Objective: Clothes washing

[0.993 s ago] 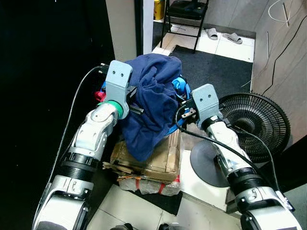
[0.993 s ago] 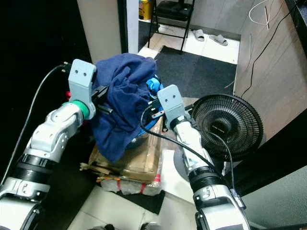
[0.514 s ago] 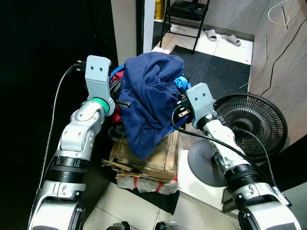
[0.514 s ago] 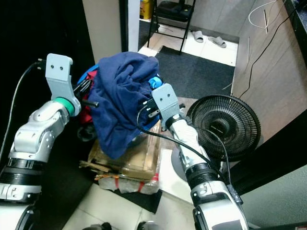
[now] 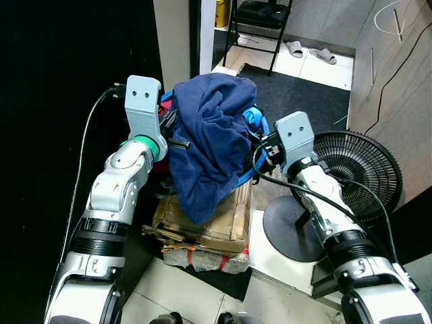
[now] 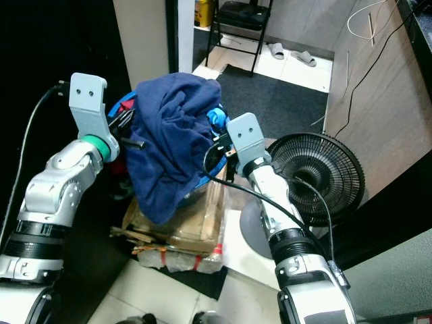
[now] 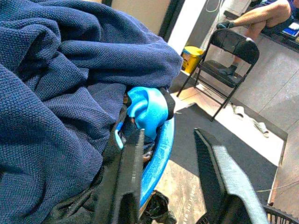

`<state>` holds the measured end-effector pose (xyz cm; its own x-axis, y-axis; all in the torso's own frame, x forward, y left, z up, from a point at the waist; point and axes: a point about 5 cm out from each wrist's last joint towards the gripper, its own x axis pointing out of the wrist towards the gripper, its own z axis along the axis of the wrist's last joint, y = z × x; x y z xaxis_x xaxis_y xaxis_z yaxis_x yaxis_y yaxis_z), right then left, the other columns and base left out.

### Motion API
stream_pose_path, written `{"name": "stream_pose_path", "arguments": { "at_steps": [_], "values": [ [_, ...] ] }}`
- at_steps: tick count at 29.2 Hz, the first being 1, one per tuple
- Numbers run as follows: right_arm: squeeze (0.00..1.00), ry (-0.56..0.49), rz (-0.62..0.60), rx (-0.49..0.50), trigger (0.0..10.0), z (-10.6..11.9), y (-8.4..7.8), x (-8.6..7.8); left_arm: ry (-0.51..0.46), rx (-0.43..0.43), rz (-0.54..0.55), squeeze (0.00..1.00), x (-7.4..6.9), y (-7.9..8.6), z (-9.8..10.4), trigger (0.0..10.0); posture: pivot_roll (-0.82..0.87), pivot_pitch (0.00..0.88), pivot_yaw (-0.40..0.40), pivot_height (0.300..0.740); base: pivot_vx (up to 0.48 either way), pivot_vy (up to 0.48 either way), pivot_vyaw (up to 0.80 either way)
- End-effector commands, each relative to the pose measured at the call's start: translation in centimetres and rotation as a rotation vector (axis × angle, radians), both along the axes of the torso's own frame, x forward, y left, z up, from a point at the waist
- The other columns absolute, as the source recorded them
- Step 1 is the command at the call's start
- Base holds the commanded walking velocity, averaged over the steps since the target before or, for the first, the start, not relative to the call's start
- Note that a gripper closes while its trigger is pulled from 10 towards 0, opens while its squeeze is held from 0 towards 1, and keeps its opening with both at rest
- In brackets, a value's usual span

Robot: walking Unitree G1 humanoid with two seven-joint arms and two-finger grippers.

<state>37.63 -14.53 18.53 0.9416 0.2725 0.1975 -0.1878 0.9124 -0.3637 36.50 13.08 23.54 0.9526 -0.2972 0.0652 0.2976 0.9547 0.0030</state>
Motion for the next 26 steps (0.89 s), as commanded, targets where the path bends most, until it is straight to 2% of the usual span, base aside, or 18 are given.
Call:
{"name": "stream_pose_path", "arguments": {
  "at_steps": [1, 2, 3, 4, 5, 6, 13, 14, 17, 18, 26],
  "values": [
    [0.0, -0.008, -0.006, 0.025, 0.0, 0.0, -0.1, 0.0, -0.011, 0.001, -0.006, 0.0, -0.1, -0.2, 0.3, 10.0, 0.0, 0.081, 0.017, 0.74, 0.0, 0.0, 0.0],
    [0.0, -0.008, -0.006, 0.025, 0.0, 0.0, -0.1, 0.0, -0.011, 0.001, -0.006, 0.0, -0.1, -0.2, 0.3, 10.0, 0.0, 0.081, 0.017, 0.74, 0.0, 0.0, 0.0],
    [0.0, -0.01, -0.001, 0.03, 9.7, 0.1, 0.0, 0.0, -0.014, 0.0, 0.005, 0.0, -0.1, -0.1, 0.4, 10.0, 0.0, 0.082, 0.016, 0.74, 0.0, 0.0, 0.0],
    [0.0, -0.012, -0.001, 0.034, 10.0, 0.2, 0.2, 0.0, -0.026, -0.013, 0.011, 0.0, -0.1, 0.0, 0.6, 10.0, 0.0, 0.084, 0.017, 0.74, 0.0, 0.0, 0.0],
    [0.0, -0.014, -0.003, 0.037, 10.0, 0.3, 0.2, 0.1, -0.036, -0.021, 0.004, 0.0, -0.2, -0.1, 0.9, 3.7, 0.0, 0.082, 0.017, 0.74, 0.0, 0.0, 0.0],
    [0.0, -0.016, -0.006, 0.039, 10.0, 0.3, 0.3, 0.1, -0.046, -0.02, 0.017, 0.0, -0.2, -0.1, 1.0, 0.0, 0.0, 0.084, 0.017, 0.74, 0.0, 0.0, 0.0],
    [0.0, -0.018, -0.013, 0.042, 10.0, 0.3, 0.2, 0.1, -0.077, -0.033, -0.014, 0.0, -0.5, -0.5, 1.4, 0.0, 0.0, 0.085, 0.019, 0.74, 0.0, 0.0, 0.0],
    [0.0, -0.019, -0.015, 0.043, 10.0, 0.3, 0.1, 0.0, -0.07, -0.033, 0.001, 0.0, -0.3, -0.4, 1.5, 5.6, 0.0, 0.086, 0.019, 0.74, 0.0, 0.0, 0.0],
    [0.0, -0.019, -0.015, 0.043, 10.0, 0.3, 0.1, 0.0, -0.07, -0.033, 0.001, 0.0, -0.3, -0.4, 1.5, 5.6, 0.0, 0.086, 0.019, 0.74, 0.0, 0.0, 0.0],
    [0.0, -0.019, -0.016, 0.043, 10.0, 0.3, 0.1, 0.0, -0.063, -0.032, 0.017, 1.0, -0.2, -0.3, 1.5, 10.0, 0.0, 0.086, 0.019, 0.74, 0.0, 0.0, 0.0],
    [0.0, -0.019, -0.01, 0.051, 10.0, 0.1, 0.5, -0.1, -0.081, -0.022, 0.008, 1.0, -0.4, -0.1, 1.6, 10.0, 0.01, 0.089, 0.021, 0.74, 0.0, 0.0, 0.0]
  ]
}}
